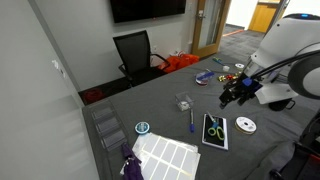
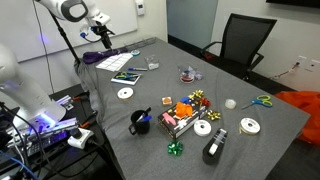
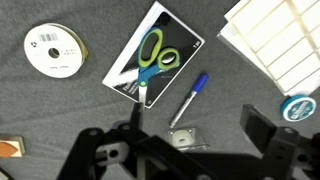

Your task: Put the scissors on the table

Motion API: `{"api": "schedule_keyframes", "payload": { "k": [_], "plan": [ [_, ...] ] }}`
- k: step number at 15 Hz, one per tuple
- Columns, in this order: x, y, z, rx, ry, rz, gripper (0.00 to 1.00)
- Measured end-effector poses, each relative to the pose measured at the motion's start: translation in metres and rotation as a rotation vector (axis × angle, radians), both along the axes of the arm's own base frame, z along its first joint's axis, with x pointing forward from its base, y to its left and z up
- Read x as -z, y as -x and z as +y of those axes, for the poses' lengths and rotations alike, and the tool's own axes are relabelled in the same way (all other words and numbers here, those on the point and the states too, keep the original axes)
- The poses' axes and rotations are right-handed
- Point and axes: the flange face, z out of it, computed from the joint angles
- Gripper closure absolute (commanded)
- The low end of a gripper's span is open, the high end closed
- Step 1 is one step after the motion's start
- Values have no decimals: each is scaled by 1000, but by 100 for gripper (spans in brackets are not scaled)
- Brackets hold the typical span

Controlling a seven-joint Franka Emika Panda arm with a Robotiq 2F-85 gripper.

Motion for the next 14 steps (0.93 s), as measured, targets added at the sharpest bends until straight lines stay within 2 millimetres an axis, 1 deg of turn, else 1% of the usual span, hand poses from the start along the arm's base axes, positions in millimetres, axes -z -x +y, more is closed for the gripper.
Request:
{"api": "schedule_keyframes", "payload": {
  "k": [3, 5, 7, 11, 14],
  "plan": [
    [25, -14, -12, 137, 58, 22, 0],
    [37, -24, -14, 197, 67, 40, 0],
    [47, -35, -9, 213, 58, 62, 0],
    [68, -54, 9, 191, 55, 111, 0],
    [82, -64, 15, 185, 61, 137, 0]
  ]
}}
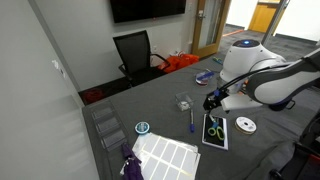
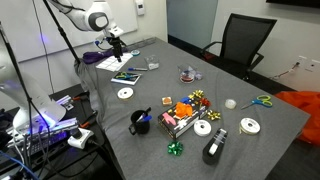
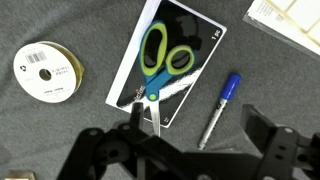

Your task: Put the scissors on the table

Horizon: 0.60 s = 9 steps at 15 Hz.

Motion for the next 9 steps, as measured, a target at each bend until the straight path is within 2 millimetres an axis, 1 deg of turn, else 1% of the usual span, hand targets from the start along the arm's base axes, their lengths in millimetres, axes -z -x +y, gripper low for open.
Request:
{"api": "schedule_keyframes", "payload": {
  "k": [3, 9],
  "plan": [
    [7, -5, -2, 5, 3, 10, 0],
    [8, -7, -2, 7, 0, 5, 0]
  ]
}}
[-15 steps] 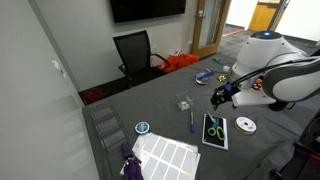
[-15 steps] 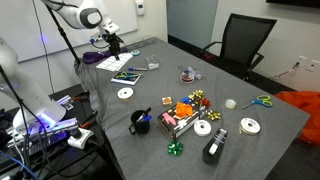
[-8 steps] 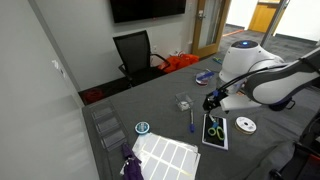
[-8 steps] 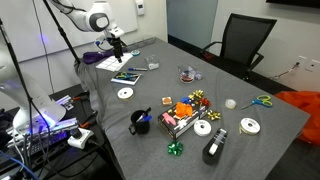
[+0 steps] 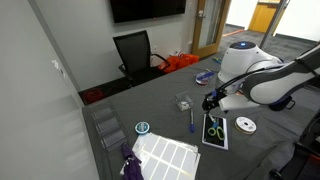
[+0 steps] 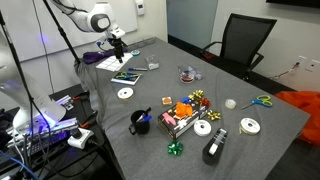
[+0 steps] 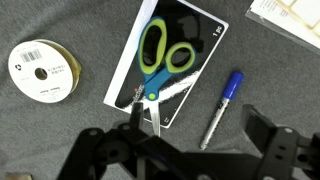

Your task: Put the scissors on the table

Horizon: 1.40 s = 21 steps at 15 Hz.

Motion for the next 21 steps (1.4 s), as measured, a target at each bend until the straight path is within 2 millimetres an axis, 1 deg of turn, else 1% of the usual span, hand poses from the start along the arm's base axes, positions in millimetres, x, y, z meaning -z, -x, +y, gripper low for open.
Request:
{"api": "schedule_keyframes", "payload": {
  "k": [2, 4, 8, 10, 12, 15, 20, 21],
  "plan": [
    [2, -5, -7, 13, -7, -19, 0],
    [12, -10, -20, 22, -7, -27, 0],
    [44, -14, -44, 21, 7, 2, 0],
    [59, -14, -50, 20, 18, 26, 0],
    [73, -13, -51, 17, 27, 46, 0],
    [88, -12, -49, 7, 32, 56, 0],
    [105, -16, -45, -14, 22, 43, 0],
    [107, -16, -44, -19, 21, 39, 10]
  ]
}}
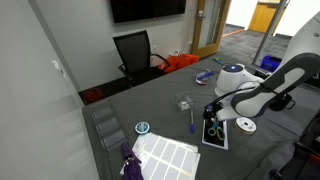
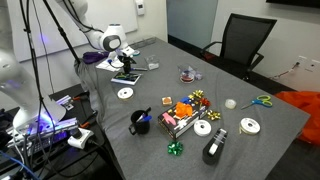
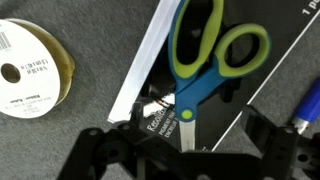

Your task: Put the scissors on the table

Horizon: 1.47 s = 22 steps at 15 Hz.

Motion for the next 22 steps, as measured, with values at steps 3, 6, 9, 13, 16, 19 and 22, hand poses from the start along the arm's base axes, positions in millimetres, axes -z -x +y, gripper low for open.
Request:
{"api": "schedule_keyframes", "payload": {
  "k": [3, 6, 9, 13, 16, 19, 22],
  "plan": [
    [7, -1, -2, -11, 3, -9, 42],
    [13, -1, -5, -20, 11, -12, 62],
    [12, -2, -3, -31, 8, -29, 83],
    [11, -4, -1, -44, 5, -39, 93],
    [10, -4, -2, -46, 5, -40, 94],
    [10, -4, -2, -48, 3, -39, 94],
    [9, -5, -2, -46, -5, -38, 94]
  ]
}}
